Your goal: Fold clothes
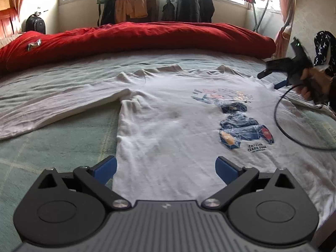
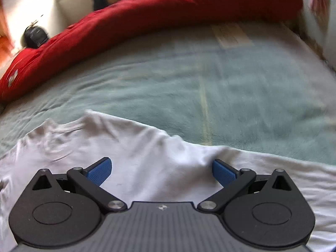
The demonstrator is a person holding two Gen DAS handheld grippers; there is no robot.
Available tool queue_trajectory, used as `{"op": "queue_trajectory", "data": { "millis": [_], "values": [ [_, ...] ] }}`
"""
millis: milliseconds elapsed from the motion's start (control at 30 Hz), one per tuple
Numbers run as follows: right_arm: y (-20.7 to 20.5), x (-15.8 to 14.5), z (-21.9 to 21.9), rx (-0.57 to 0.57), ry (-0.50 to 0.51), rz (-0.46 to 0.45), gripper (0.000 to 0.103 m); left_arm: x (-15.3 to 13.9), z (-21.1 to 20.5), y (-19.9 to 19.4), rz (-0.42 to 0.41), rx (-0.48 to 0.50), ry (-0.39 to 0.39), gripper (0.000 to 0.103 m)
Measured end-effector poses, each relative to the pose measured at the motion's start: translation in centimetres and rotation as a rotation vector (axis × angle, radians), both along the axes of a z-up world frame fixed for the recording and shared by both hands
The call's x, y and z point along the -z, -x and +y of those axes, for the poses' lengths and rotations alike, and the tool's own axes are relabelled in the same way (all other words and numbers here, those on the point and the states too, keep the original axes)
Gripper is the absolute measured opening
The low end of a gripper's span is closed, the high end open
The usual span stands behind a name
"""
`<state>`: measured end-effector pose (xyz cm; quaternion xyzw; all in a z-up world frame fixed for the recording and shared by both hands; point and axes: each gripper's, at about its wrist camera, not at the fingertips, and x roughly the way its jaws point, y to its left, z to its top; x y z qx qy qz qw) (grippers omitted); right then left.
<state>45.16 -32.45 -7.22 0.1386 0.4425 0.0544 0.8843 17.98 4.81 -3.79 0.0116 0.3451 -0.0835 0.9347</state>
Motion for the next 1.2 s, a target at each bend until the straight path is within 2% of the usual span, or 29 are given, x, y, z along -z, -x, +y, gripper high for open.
{"op": "queue_trajectory", "data": {
  "millis": [133, 233, 400, 500, 567, 667, 867, 1000, 1067, 1200],
  "values": [
    [-0.9, -0.1, -0.5, 0.082, 0.032, -0.08, 0.103, -0.6, 0.1, 0.5, -0.013, -0.013, -0.014, 0.1],
    [0.1, -1.9, 0.1, 0.071, 0.025, -0.093, 0.103, -0.7, 0.3, 0.6, -0.013, -0.018, -0.017, 0.1],
    [1.4, -2.4, 2.0, -0.02, -0.023, -0.045, 0.103, -0.2, -0.2, 0.3, -0.002, -0.01, -0.019, 0.1],
    [0.6, -1.3, 3.0, -0.045, -0.046, -0.009, 0.103, -0.1, -0.5, 0.4, -0.004, 0.012, -0.016, 0.1],
    [-0.5, 0.2, 3.6, -0.022, -0.023, 0.015, 0.103, 0.0, -0.5, 0.3, 0.001, 0.009, -0.017, 0.1],
    [-1.4, 0.8, 4.3, -0.037, 0.067, -0.073, 0.103, 0.1, -0.5, 0.1, 0.007, 0.006, -0.018, 0.1],
    [0.9, -2.2, 4.3, -0.058, 0.079, -0.156, 0.103, 0.3, -0.2, 0.2, 0.006, 0.004, -0.011, 0.1],
    [2.3, -2.7, 4.0, -0.08, 0.046, -0.091, 0.103, 0.5, -0.5, 0.3, 0.012, 0.011, -0.005, 0.1],
    [2.2, -1.8, 3.9, -0.084, 0.017, -0.058, 0.103, 0.4, -0.8, 0.4, 0.014, 0.02, -0.007, 0.1],
    [1.9, -0.3, 3.9, -0.052, 0.024, -0.012, 0.103, -0.2, -1.0, 0.9, 0.002, 0.027, -0.019, 0.1]
  ]
}}
